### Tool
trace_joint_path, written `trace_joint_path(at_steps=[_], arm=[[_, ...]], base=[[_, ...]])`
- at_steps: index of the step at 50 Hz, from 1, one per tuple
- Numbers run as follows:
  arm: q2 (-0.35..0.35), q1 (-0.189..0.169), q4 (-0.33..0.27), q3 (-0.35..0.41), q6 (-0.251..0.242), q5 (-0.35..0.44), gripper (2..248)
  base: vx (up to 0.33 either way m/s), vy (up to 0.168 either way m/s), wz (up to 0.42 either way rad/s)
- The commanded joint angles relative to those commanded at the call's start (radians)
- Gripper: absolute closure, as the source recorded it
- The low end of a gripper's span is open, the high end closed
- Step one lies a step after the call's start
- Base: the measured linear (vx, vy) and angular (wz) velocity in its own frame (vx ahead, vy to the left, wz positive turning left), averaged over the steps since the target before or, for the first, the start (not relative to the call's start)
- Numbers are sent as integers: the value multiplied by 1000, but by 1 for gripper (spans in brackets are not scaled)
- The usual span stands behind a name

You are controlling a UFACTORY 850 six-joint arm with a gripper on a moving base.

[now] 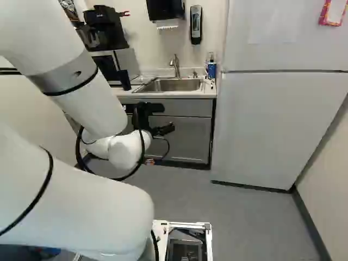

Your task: Rinse the cup and place it in the tray

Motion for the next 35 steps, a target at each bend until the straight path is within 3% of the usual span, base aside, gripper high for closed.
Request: trace_joint_path(at_steps=[35], arm=[[-89,30,0,-177,0,0,3]], base=[[1,0,3]])
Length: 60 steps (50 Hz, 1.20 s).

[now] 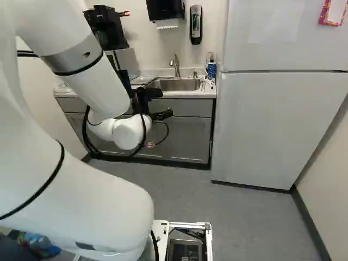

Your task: Rinse the cup and place it in the tray

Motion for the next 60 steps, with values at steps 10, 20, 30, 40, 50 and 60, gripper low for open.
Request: trace_joint_path(at_steps=[10,20,30,40,50,60], arm=[[-28,4,0,-50,0,-1,3],[-55,7,0,-100,0,-12,3],[-82,11,0,-149,0,-29,3],[-110,14,0,-200,0,-56,3],[-136,17,0,-248,0,-87,3],[-158,20,0,-293,0,-118,3]], base=[[0,0,0],[0,0,0],[0,0,0],[0,0,0],[0,0,0],[0,0,0]])
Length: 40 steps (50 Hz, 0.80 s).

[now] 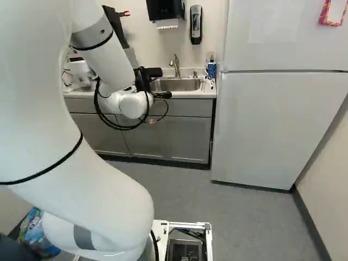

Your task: Rinse the cup and place it in the tray

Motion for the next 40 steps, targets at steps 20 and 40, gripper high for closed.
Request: trace_joint_path(at_steps=[20,40], arm=[[-9,0,0,-56,0,-64,3],[-13,-1,0,-105,0,-127,3]], base=[[0,0,0],[0,0,0]])
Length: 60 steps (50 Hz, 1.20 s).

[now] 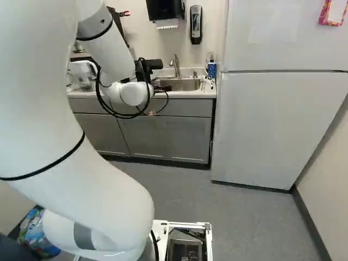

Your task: Rinse the cup and place it in the tray

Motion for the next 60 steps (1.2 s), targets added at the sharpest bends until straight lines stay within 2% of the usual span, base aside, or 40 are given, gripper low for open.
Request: trace_joint_path(at_steps=[22,60], arm=[[-5,-1,0,-55,0,-68,3],[-6,-3,0,-139,0,-68,3]], base=[[0,0,0],[0,0,0]])
